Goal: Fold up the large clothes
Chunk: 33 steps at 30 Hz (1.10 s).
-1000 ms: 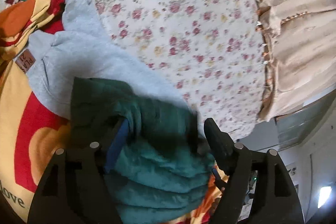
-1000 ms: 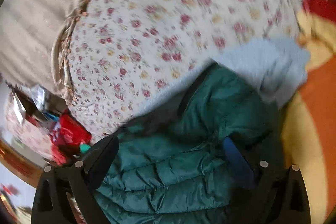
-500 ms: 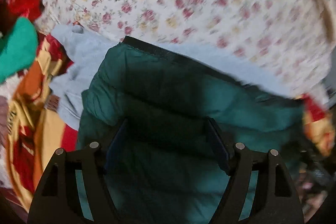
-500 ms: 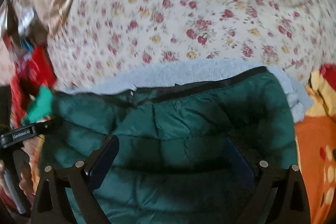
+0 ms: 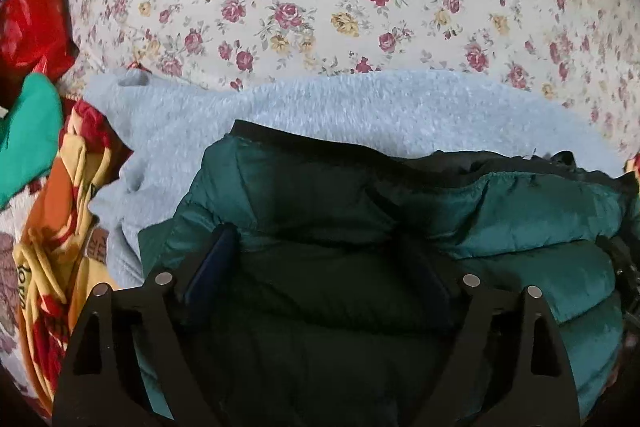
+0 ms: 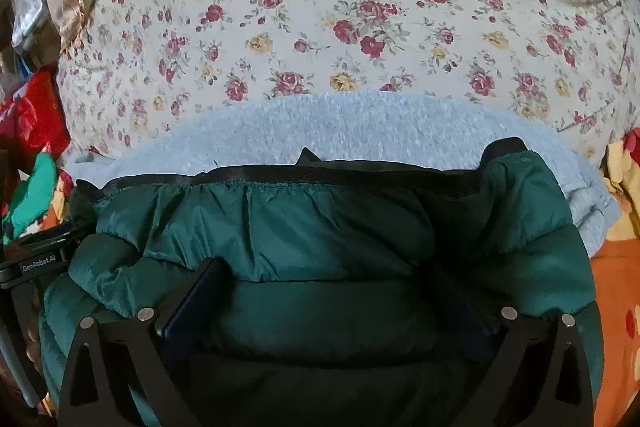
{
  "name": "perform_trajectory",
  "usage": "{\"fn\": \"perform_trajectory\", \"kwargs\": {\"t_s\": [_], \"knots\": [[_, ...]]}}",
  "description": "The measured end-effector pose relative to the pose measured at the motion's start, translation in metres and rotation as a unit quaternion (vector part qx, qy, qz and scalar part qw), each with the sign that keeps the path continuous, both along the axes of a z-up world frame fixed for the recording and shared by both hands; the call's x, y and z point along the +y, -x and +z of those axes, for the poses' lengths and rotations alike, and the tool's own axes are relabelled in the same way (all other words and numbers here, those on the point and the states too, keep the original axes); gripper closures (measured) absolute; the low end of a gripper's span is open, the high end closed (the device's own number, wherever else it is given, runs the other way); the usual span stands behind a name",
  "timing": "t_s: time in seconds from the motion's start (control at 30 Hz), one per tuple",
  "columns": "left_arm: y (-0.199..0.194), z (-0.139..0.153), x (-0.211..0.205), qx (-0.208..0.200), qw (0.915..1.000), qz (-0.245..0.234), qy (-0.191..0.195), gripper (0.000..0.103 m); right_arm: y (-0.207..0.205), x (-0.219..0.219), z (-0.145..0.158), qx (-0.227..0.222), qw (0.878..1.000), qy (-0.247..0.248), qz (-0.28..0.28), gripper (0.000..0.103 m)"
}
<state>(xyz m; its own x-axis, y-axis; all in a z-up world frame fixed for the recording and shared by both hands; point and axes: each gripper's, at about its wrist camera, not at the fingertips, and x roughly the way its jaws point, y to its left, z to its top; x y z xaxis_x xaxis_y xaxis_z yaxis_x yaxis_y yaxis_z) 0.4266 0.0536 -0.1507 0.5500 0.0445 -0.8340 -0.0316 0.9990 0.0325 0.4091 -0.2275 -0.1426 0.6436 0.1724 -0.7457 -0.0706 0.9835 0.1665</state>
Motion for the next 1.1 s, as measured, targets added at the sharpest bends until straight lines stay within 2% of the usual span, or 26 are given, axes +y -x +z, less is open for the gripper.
{"fn": "perform_trajectory", "kwargs": {"t_s": [0.13, 0.23, 0.3, 0.37, 0.43, 0.53, 0.67, 0.73, 0.9, 1.0, 1.1], "knots": [[0.002, 0.006, 0.001, -0.001, 1.0000, 0.001, -0.002, 0.017, -0.004, 0.003, 0.001, 0.007, 1.000, 0.013, -0.001, 0.000], [0.019, 0.026, 0.013, -0.010, 0.9995, 0.007, 0.029, 0.018, 0.004, 0.005, 0.015, 0.009, 1.000, 0.027, -0.001, 0.001], [0.036, 0.041, 0.024, -0.024, 0.9982, 0.006, 0.055, 0.018, 0.019, 0.002, 0.028, -0.008, 1.000, 0.022, 0.000, 0.001], [0.052, 0.050, 0.035, -0.033, 0.9975, 0.006, 0.062, 0.018, 0.041, -0.007, 0.039, -0.025, 1.000, 0.006, -0.005, 0.001], [0.062, 0.049, 0.047, -0.036, 0.9976, 0.014, 0.058, 0.018, 0.056, -0.017, 0.040, -0.030, 0.999, -0.001, -0.015, 0.001], [0.064, 0.029, 0.065, -0.020, 0.9982, 0.038, 0.043, 0.018, 0.073, -0.038, 0.027, -0.029, 0.999, -0.002, -0.040, 0.000], [0.054, -0.001, 0.082, 0.009, 0.9940, 0.047, 0.098, 0.012, 0.071, -0.056, -0.002, -0.016, 0.998, -0.009, -0.056, 0.000], [0.051, -0.004, 0.084, 0.012, 0.9925, 0.053, 0.109, 0.011, 0.068, -0.062, -0.008, -0.011, 0.998, -0.020, -0.064, 0.000], [0.060, 0.013, 0.086, 0.008, 0.9907, 0.060, 0.122, 0.012, 0.069, -0.058, 0.002, -0.001, 0.998, 0.000, -0.069, 0.001], [0.079, 0.032, 0.089, -0.016, 0.9906, 0.059, 0.122, 0.012, 0.095, -0.059, 0.023, -0.030, 0.997, -0.022, -0.064, 0.001], [0.099, 0.038, 0.093, -0.037, 0.9916, 0.062, 0.107, 0.012, 0.116, -0.064, 0.026, -0.036, 0.996, -0.043, -0.064, 0.001]]}}
